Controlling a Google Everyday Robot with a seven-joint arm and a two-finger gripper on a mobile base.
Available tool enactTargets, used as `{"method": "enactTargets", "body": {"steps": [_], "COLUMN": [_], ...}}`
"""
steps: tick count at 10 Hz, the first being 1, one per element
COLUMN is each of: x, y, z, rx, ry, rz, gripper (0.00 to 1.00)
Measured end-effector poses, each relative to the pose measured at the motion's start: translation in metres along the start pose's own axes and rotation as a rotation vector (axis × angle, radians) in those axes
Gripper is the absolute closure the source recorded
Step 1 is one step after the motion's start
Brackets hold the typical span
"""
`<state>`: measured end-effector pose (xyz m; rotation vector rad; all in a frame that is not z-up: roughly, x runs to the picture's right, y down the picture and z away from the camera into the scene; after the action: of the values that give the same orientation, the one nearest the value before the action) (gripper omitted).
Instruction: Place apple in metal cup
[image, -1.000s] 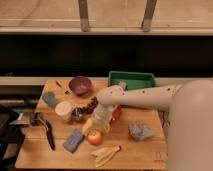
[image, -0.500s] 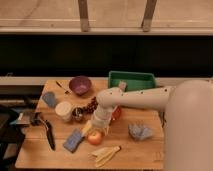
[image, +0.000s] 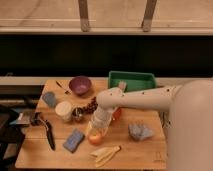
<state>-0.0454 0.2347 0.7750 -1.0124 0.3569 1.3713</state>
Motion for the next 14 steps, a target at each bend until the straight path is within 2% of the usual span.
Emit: {"method": "enactTargets", "body": {"steps": [1, 2, 4, 6, 8, 10, 11, 14], "x": [-0.001, -0.002, -0.006, -0.022, -0.043, -0.068, -0.081, -0.108], "y": [0.000, 0.002, 0.008, 0.015, 0.029, 0.050, 0.058, 0.080], "z": [-0.010, -0.028, -0.061, -0.110, -0.134, -0.141, -0.141, -0.129], "rx": [-0.001, 0.000, 0.004, 0.012, 0.016, 0.001, -0.020, -0.085], "ry": [-0.025, -0.062, -0.124, -0.204, -0.248, -0.278, -0.286, -0.271], "rz": [0.000, -0.003, -0.008, -0.026, -0.062, -0.106, -0.126, -0.188], "gripper": [0.95, 1.00, 1.00, 1.00, 1.00, 1.00, 1.00, 1.00]}}
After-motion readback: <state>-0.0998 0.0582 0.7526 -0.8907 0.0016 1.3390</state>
